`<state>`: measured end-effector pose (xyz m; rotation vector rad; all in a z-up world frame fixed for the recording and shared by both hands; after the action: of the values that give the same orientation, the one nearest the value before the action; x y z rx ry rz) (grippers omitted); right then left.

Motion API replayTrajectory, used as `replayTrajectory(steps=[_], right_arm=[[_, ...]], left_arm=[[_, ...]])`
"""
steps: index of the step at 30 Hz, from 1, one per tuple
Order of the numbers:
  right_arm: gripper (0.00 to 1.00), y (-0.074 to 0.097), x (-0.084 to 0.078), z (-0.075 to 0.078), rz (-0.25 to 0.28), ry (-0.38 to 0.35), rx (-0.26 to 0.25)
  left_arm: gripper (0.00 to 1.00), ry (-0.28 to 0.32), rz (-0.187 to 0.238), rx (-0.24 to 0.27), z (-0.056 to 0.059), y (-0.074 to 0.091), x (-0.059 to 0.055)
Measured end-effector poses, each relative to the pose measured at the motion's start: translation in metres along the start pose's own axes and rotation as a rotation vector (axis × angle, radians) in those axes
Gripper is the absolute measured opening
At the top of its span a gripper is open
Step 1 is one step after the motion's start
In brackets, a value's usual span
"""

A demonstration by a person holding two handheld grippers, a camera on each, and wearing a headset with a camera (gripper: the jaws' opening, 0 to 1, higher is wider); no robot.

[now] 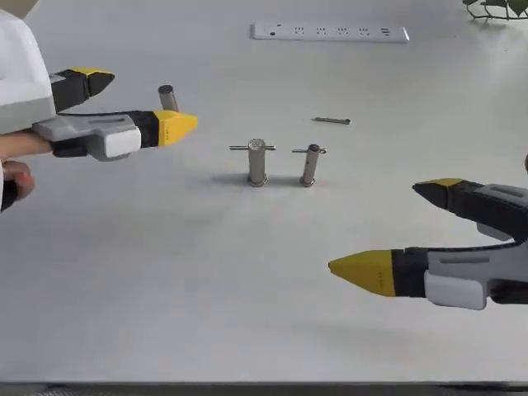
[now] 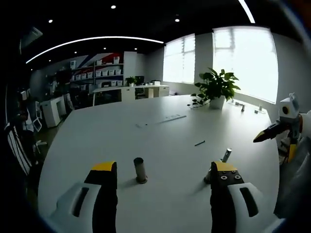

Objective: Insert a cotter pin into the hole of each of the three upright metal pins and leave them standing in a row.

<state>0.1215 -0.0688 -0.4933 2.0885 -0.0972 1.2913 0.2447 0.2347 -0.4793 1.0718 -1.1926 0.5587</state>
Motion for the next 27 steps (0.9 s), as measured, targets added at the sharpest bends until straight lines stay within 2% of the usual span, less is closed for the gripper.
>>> replayTrajectory(steps=[3, 7, 12, 19, 21, 22, 23, 25, 27], right_arm=[[0.96, 0.003, 0.000, 0.001, 0.002, 0.000, -0.010], [0.95, 0.003, -0.001, 0.002, -0.009, -0.007, -0.007], [0.95, 0.004, -0.002, 0.004, -0.018, -0.011, -0.009], [0.94, 0.008, -0.003, 0.003, -0.016, -0.013, -0.011], [0.94, 0.009, -0.004, 0.003, -0.016, -0.018, -0.012], [0.93, 0.009, -0.004, 0.003, -0.016, -0.019, -0.013], [0.93, 0.010, -0.005, 0.003, -0.016, -0.021, -0.015], [0.93, 0.011, -0.006, 0.003, -0.017, -0.025, -0.016], [0.93, 0.011, -0.007, 0.002, -0.023, -0.024, -0.015]], left_arm=[[0.73, -0.029, -0.020, 0.020, -0.007, -0.018, 0.000], [0.62, -0.012, -0.037, 0.023, -0.010, -0.036, -0.003], [0.54, -0.026, -0.085, 0.055, -0.012, -0.056, -0.013], [0.25, -0.013, -0.121, 0.082, -0.022, -0.071, -0.023], [0.21, -0.005, -0.125, 0.080, -0.024, -0.071, -0.024], [0.16, 0.001, -0.127, 0.075, -0.026, -0.071, -0.025], [0.13, 0.038, -0.121, 0.066, -0.027, -0.072, -0.026], [0.12, 0.047, -0.128, 0.071, -0.028, -0.071, -0.025], [0.12, -0.008, -0.128, 0.090, -0.029, -0.069, -0.024]])
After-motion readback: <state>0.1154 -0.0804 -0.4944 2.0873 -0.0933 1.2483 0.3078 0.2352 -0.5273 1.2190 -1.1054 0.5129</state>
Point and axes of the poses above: the centre of the closed fingertips' face, and the gripper's own axes: y roughly backward along the fingers, z roughly to its right, x roughly out of its top, the point moved 7 cm from there along y, roughly backward along the fingers, and after that the axes turned 6 degrees about x, right-handed, at the moved point
